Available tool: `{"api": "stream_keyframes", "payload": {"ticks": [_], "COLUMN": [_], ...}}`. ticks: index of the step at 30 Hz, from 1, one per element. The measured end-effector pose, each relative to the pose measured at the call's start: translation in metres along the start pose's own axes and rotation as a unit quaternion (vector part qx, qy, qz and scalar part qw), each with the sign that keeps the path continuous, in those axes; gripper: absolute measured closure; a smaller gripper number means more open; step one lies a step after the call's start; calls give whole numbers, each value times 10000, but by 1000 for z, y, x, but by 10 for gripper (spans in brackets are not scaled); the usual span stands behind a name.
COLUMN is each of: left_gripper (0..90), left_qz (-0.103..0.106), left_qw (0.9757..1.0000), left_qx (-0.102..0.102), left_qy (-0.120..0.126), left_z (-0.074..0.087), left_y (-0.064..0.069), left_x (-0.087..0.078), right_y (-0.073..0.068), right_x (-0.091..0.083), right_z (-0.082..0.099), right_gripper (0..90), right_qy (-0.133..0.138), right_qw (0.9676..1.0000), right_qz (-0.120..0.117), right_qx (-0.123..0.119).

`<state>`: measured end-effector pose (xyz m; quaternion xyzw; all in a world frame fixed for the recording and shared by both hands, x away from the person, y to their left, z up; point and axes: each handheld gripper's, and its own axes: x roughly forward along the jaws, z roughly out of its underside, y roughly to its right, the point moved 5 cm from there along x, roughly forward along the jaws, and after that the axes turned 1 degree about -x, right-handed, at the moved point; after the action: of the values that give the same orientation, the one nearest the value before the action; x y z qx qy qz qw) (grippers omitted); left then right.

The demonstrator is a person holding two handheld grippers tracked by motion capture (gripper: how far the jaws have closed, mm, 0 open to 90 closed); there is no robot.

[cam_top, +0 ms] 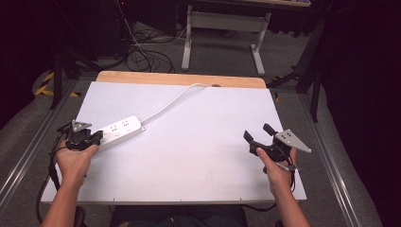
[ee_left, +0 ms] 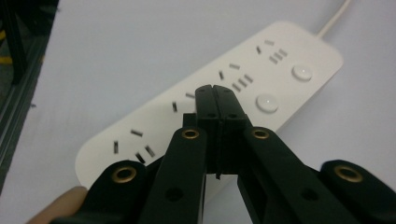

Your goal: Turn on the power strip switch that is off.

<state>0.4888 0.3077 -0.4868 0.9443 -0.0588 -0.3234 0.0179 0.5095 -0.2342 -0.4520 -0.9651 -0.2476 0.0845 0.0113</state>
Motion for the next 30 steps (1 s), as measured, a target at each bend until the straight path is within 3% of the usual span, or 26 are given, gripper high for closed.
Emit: {"api": "stream_keyframes", "payload": {"ticks": [2,4,7,11,16,17,18,19,20,21,22,27,30], "left_gripper": [900,900,899,892,871,866,862,859,856,850,839,807,770], "left_qz": [76,75,97,102,102,102,112,112,88,88,70,-23,1], "left_qw": [9990,9982,9948,9922,9848,9848,9823,9823,9795,9795,9779,9708,9687], "left_qx": [27,50,25,-35,41,41,38,38,29,29,28,327,373], "left_qy": [448,586,1011,1239,1734,1734,1868,1868,2015,2015,2091,2375,2453], "left_z": [-7,-9,-15,-17,-21,-21,-22,-22,-23,-23,-24,-26,-26], "left_y": [1,1,2,2,5,5,5,5,6,6,7,13,14], "left_x": [-8,-11,-18,-24,-38,-38,-42,-42,-47,-47,-50,-61,-64], "right_y": [0,0,1,0,1,1,1,1,1,1,1,1,1], "right_x": [0,0,0,0,-1,-1,-1,-1,-1,-1,-1,0,0], "right_z": [0,0,0,0,0,0,0,0,0,0,0,1,1], "right_gripper": [132,132,132,132,132,132,133,133,133,133,133,133,134], "right_qy": [3,6,2,0,2,5,5,4,3,3,0,-16,-27], "right_qw": [10000,10000,10000,10000,10000,10000,10000,10000,10000,10000,10000,10000,10000], "right_qz": [7,4,15,12,19,20,21,18,15,15,14,24,25], "right_qx": [7,11,16,9,27,28,29,32,28,28,28,26,34]}}
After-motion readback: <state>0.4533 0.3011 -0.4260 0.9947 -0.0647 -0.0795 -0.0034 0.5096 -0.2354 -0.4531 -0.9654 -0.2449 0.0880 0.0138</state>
